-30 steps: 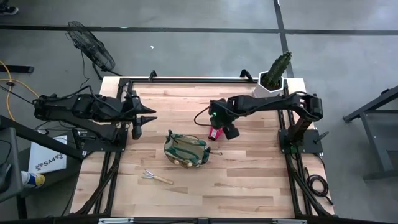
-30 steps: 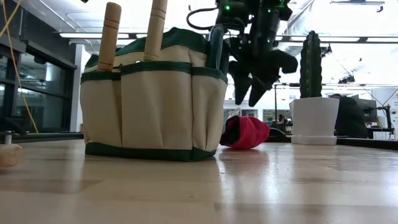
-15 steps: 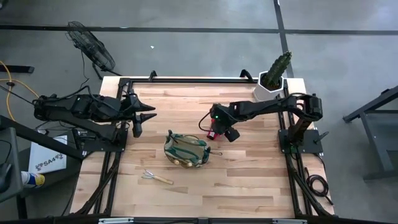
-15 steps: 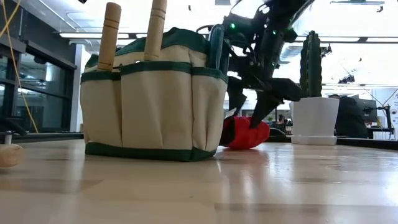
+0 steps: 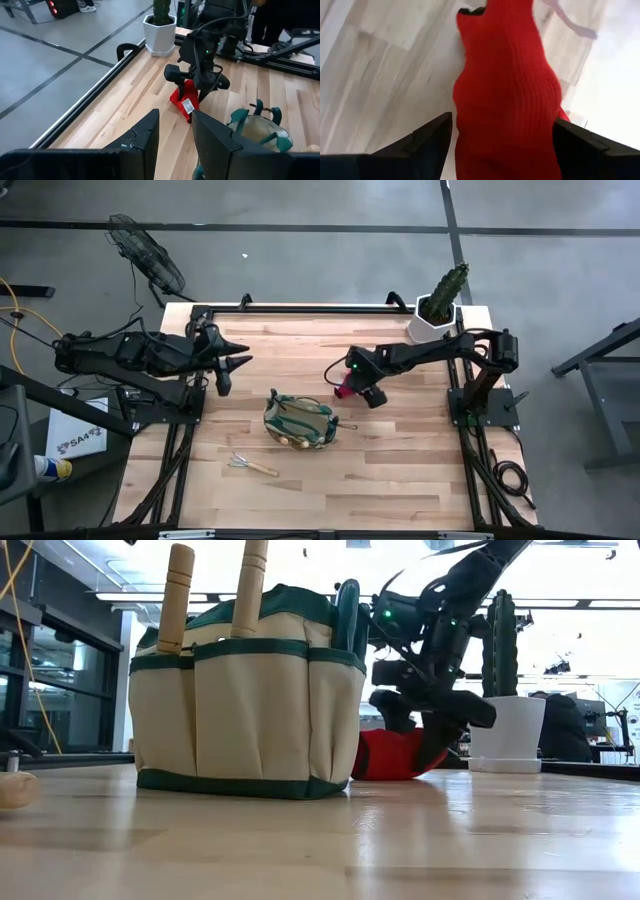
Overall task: Pick & Place Garden tools in Gardening bag
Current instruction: Put the red gloves into the gardening bag
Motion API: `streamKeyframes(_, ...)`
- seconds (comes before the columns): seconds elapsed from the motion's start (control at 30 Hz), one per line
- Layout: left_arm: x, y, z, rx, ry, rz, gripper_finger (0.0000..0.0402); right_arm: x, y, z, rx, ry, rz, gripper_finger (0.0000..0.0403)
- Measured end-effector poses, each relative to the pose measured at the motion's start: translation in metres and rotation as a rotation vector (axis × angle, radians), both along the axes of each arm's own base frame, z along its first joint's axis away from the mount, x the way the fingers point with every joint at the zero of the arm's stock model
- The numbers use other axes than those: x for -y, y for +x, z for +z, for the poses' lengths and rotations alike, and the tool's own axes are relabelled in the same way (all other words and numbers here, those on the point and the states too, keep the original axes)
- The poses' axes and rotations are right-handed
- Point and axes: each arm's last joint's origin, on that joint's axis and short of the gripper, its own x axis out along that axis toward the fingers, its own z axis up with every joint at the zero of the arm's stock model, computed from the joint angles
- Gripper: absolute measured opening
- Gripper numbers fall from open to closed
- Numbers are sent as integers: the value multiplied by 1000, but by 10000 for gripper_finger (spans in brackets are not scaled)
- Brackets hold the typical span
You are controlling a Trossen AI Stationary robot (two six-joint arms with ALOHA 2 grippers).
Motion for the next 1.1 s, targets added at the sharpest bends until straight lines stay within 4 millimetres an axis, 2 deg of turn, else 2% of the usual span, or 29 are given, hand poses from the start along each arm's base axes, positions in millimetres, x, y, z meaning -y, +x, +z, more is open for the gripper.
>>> streamKeyframes(0.13,0,0,0,9,-15,15,111,0,1,0,11,42,-112,253)
streamKeyframes(0.37,-1,0,0,18,-29,37,111,-4,2,0,19,157,-351,169)
streamKeyframes(0.6,-1,0,0,19,-30,37,111,-10,3,4,12,410,-654,86)
streamKeyframes(0.77,-1,0,0,19,-29,36,111,-14,3,6,-35,609,-817,42)
streamKeyframes(0.9,-1,0,0,12,-21,33,111,-21,2,19,-22,675,-854,33)
streamKeyframes(1.1,-1,-1,0,-12,23,23,111,-25,-14,57,81,681,-982,33)
